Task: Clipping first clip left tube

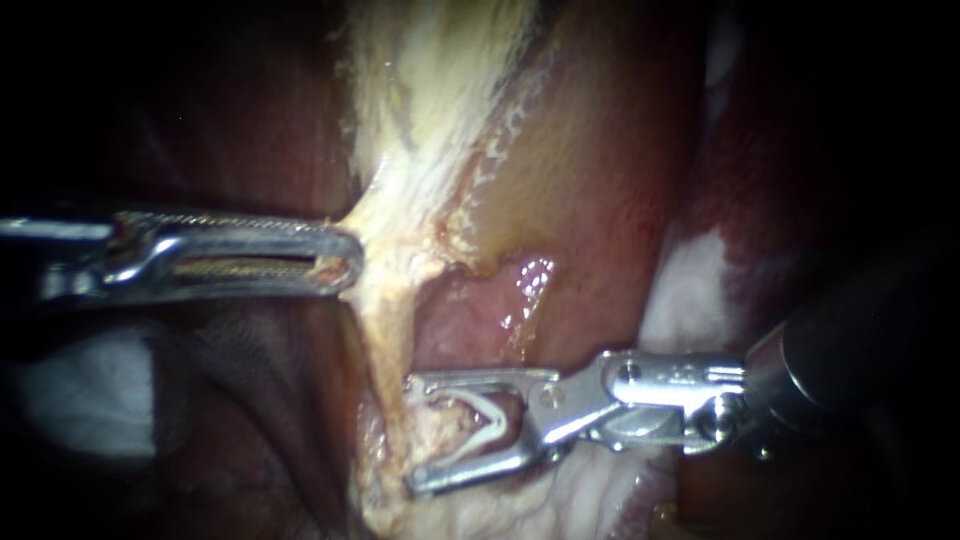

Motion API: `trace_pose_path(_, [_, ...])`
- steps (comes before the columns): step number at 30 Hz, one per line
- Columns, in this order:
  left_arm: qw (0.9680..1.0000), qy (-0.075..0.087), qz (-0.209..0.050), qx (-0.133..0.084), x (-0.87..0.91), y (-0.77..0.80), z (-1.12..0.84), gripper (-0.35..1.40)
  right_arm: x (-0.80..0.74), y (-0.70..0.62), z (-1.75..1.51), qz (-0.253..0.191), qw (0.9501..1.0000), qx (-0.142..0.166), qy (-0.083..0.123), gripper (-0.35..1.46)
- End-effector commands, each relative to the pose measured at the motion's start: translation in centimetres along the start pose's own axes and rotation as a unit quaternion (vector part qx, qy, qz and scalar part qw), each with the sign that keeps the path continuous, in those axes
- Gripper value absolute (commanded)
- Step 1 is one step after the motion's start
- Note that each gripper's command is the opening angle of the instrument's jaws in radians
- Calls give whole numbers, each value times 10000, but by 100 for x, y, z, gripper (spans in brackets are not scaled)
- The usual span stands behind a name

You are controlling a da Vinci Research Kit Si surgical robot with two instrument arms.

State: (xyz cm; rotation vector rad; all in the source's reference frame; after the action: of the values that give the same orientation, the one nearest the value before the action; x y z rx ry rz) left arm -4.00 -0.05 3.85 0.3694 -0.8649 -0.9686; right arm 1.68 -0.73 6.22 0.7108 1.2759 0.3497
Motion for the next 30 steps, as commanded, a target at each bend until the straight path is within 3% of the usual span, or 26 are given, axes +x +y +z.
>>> trace_pose_path(1, [10000, 2, 1, 12, 0, 1, 1, -35, 2, -2, 0, -3, 10000, 15, -2, 60])
trace_pose_path(21, [10000, -6, -13, -22, -2, -6, 1, -35, -3, 10, 28, -45, 10000, 58, 1, 60])
trace_pose_path(30, [10000, -9, -33, -43, -6, -18, -3, -35, -4, 16, 33, -49, 10000, 57, 3, 60])
